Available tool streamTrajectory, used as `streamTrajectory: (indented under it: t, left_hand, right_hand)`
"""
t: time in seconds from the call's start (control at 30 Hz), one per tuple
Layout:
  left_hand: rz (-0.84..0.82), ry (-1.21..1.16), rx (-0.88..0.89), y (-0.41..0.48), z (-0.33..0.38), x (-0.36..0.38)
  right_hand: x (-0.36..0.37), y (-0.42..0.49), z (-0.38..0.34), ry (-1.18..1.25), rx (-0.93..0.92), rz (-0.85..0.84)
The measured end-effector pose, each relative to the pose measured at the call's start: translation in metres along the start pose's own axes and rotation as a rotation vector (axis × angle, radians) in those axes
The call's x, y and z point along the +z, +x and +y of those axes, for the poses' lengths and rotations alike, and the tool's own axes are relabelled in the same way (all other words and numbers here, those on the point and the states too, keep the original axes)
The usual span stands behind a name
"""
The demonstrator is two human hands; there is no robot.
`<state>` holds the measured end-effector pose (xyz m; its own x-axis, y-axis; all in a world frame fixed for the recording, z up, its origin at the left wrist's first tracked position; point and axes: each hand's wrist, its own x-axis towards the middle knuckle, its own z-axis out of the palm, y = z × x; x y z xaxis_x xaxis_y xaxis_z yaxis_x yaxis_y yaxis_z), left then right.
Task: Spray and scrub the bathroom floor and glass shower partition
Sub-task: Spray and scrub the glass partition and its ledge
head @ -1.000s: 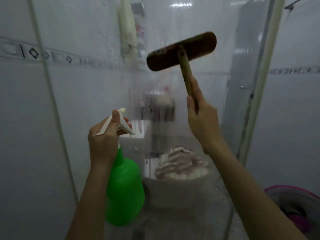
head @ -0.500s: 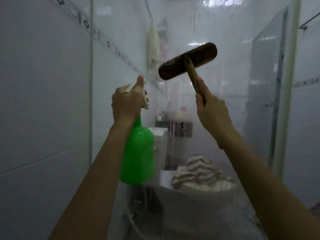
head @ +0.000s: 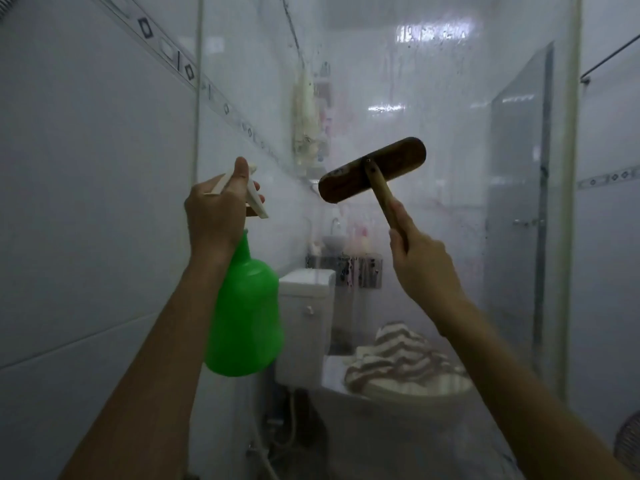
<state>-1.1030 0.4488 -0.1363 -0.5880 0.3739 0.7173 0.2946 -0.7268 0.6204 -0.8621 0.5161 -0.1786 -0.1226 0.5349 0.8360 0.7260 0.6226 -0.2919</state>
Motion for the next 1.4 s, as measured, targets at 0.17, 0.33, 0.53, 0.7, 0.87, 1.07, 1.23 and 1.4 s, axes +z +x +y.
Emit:
streamTrajectory:
  t: [0.17, 0.33, 0.53, 0.7, 0.87, 1.07, 1.23, 1.4]
  left_hand:
    - [-0.011, 0.014, 0.009, 0.008, 0.001, -0.005]
    - [-0.023, -0.047, -0.006, 0.008, 0.002, -0.018]
    - [-0.028, -0.033, -0.039, 0.001, 0.0, -0.03]
    - [-0.009, -0.021, -0.025, -0.005, -0.003, -0.035]
    - [-0.046, -0.008, -0.059, -0.026, -0.009, -0.041]
    - [-0.07, 0.068, -0.161, -0.055, -0.019, -0.029]
    - [-0.101, 0.059, -0.139, -0.073, -0.029, -0.019]
    - [-0.135, 0.064, -0.155, -0.086, -0.035, -0.007]
  right_hand:
    - [0.001, 0.104, -0.053, -0.036, -0.117, 0.083]
    - [0.015, 0.011, -0.012, 0.044, -0.016, 0.013]
    - [0.028, 0.048, -0.044, -0.018, -0.083, 0.025]
    - [0.047, 0.043, -0.045, 0.043, -0.096, 0.03]
    - [0.064, -0.121, 0.009, 0.05, 0.07, -0.099]
    - [0.044, 0.011, -0.028, 0.048, -0.029, 0.065]
    - [0.054, -0.159, 0.043, 0.089, 0.198, -0.037]
    - [0.0, -0.024, 0.039, 0.085, 0.077, 0.141]
